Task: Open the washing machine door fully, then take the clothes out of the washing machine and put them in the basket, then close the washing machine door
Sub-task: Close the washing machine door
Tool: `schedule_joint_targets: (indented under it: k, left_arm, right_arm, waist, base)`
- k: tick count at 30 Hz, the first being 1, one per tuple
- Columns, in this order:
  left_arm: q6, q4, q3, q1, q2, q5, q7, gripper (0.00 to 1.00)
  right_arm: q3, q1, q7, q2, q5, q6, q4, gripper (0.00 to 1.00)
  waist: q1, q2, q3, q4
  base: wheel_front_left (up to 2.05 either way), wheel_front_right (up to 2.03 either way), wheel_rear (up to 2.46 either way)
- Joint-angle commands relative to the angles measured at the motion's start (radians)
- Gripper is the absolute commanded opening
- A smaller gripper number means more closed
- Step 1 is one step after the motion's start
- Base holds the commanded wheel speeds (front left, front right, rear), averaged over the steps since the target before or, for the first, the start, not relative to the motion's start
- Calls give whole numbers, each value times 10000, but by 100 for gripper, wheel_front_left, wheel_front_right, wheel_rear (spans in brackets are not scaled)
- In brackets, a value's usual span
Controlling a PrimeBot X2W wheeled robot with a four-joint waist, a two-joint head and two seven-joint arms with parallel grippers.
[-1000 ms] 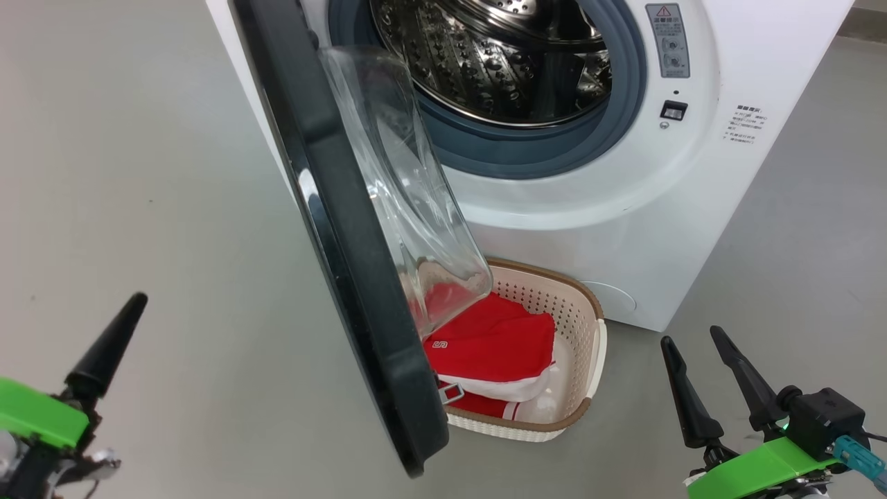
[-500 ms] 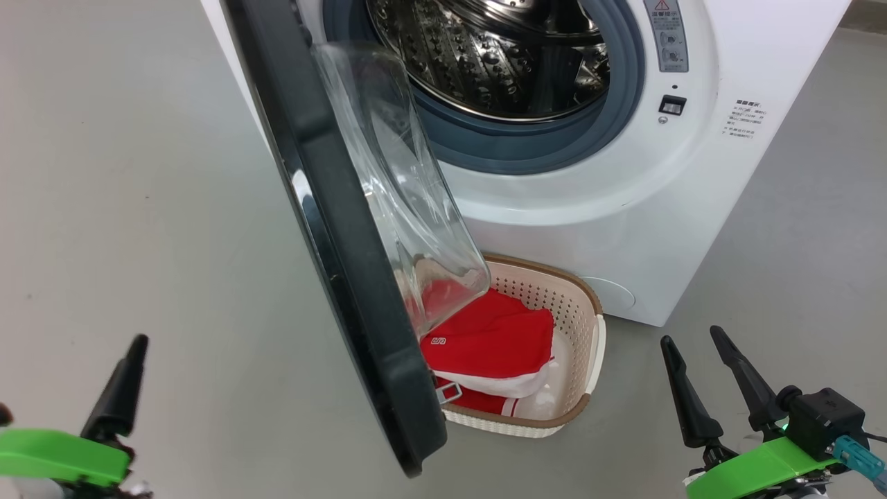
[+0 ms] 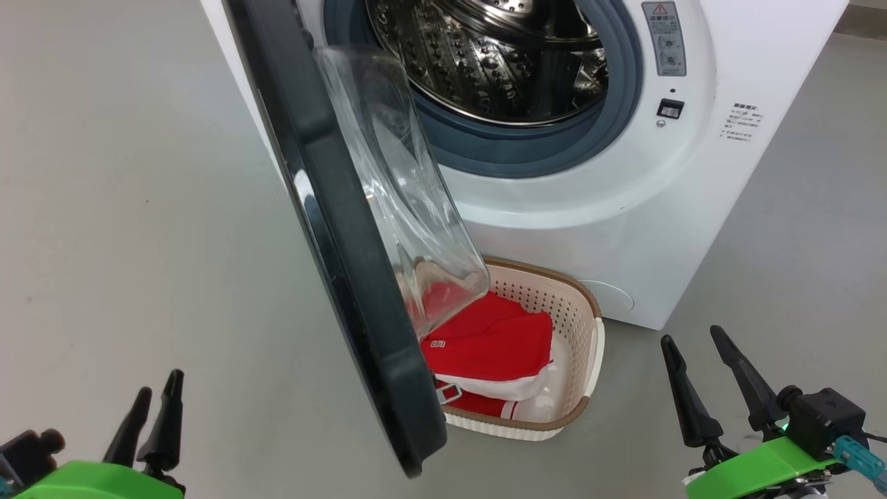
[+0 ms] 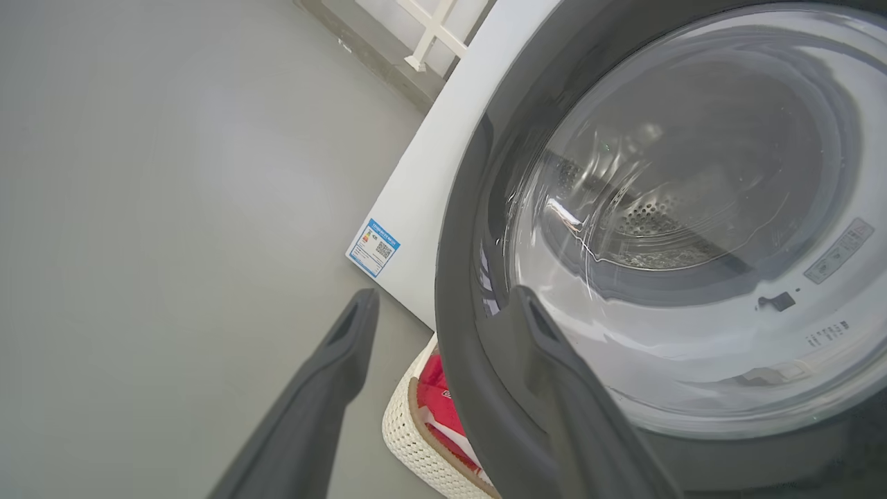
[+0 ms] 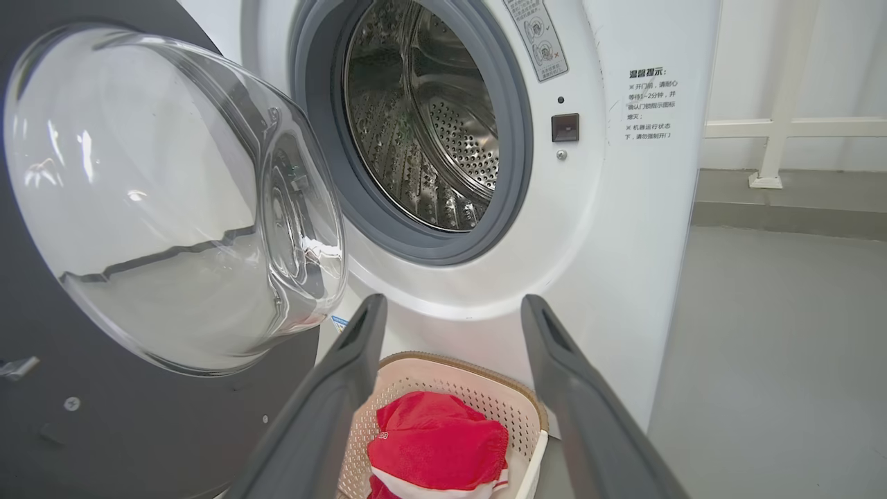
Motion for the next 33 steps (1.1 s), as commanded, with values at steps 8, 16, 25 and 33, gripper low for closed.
schedule_joint_targets:
  k: [8,16,25,33]
  left_arm:
    - [-61,-210,1697,60,-396,3088,-119,100]
    - [-56,-1302,3594,591,-1618,6675,-121,100]
    - [-60,-2539,4542,1127,-2698,9343,-121,100]
    - [-60,-2420,4683,1412,-3057,9790,-121,100]
  right_arm:
    - [142,-47,-63,-82,-12,65,-260,100]
    - [61,21,-63,-85,-3,65,-266,100]
    - [-25,74,-63,-87,-18,65,-292,100]
    - [-19,86,-63,-67,-9,65,-273,100]
  waist:
    - [0,0,-55,-1]
    - [0,0,-139,-44]
    - [0,0,-189,-69]
    - [0,0,-228,-124]
  base:
    - [0,0,0]
    - [0,0,0]
    - [0,0,0]
    - [0,0,0]
